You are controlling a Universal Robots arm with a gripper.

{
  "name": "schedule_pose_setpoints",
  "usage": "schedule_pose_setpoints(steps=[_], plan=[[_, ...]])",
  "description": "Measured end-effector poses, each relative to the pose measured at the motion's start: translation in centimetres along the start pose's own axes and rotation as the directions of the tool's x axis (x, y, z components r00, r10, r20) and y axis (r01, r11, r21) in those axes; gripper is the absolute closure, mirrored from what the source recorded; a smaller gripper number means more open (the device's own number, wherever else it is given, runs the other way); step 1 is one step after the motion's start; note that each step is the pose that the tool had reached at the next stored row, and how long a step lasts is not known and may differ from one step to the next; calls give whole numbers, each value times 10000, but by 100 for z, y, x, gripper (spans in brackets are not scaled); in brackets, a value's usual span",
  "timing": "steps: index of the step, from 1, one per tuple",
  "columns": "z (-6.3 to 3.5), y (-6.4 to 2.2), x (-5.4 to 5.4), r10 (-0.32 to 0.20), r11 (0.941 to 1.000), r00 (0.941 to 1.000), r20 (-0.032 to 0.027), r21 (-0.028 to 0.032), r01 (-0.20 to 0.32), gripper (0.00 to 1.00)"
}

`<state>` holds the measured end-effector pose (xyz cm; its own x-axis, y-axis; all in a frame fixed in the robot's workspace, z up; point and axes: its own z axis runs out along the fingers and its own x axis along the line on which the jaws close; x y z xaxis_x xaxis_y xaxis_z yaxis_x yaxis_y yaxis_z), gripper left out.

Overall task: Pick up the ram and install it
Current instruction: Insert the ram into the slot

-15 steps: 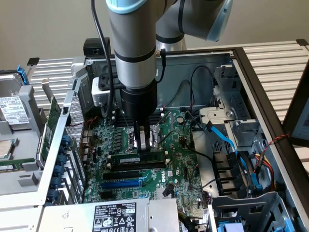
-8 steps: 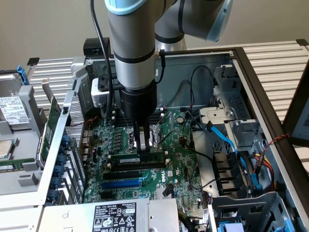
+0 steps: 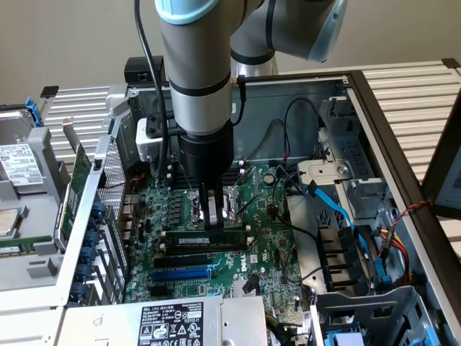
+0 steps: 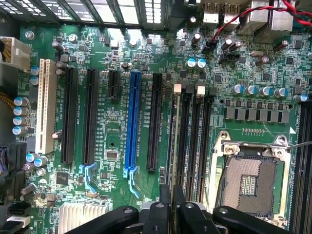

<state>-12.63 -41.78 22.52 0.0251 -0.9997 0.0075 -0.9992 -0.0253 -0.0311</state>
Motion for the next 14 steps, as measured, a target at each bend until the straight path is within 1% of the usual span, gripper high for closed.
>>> schedule_pose_setpoints(steps=[1,4,9,12,14], plan=[[0,0,0,1,10000,10000,0,1,-1,78],[-17,0,1,1,10000,10000,-1,3,-1,78],[-102,-3,1,1,10000,10000,-1,4,-1,78],[-113,3,1,2,10000,10000,2,7,-2,78],[-116,13,0,1,10000,10000,0,-4,-1,78]])
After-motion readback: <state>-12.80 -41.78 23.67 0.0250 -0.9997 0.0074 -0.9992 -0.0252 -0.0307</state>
